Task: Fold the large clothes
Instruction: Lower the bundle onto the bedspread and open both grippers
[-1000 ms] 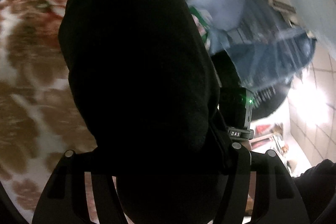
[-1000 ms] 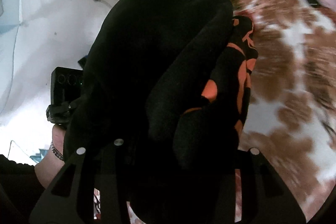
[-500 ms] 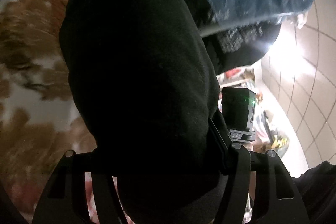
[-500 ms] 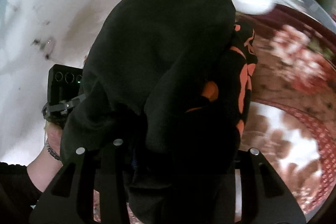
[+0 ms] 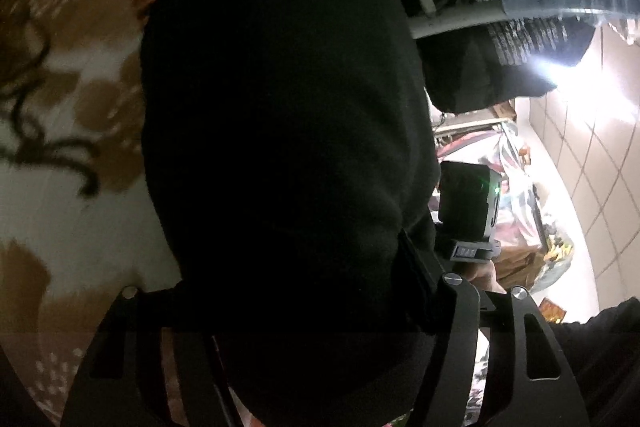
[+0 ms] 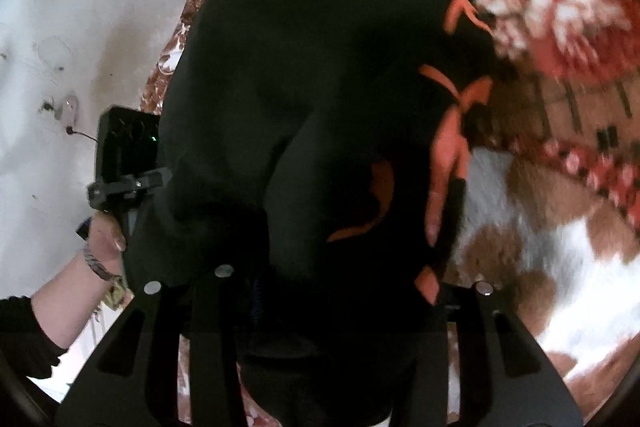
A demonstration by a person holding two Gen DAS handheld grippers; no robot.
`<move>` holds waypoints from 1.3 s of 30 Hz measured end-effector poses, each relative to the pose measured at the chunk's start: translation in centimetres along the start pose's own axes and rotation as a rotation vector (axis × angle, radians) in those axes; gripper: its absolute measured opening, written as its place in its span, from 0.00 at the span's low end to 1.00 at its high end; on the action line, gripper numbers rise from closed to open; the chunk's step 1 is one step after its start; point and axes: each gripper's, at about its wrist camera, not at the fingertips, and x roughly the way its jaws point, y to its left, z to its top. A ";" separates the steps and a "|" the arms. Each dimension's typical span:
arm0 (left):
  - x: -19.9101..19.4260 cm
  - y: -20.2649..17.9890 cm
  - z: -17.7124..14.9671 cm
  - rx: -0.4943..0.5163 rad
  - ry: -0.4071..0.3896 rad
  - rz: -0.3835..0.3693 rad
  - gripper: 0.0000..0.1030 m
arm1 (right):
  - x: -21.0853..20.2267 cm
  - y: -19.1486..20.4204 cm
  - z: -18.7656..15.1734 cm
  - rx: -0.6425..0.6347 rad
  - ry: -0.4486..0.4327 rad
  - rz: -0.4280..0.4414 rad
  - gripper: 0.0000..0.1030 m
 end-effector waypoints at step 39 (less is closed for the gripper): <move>-2.8 -7.2 -4.4 0.173 -0.141 0.722 0.96 | 0.9 8.1 -1.0 -0.060 -0.154 -0.611 0.96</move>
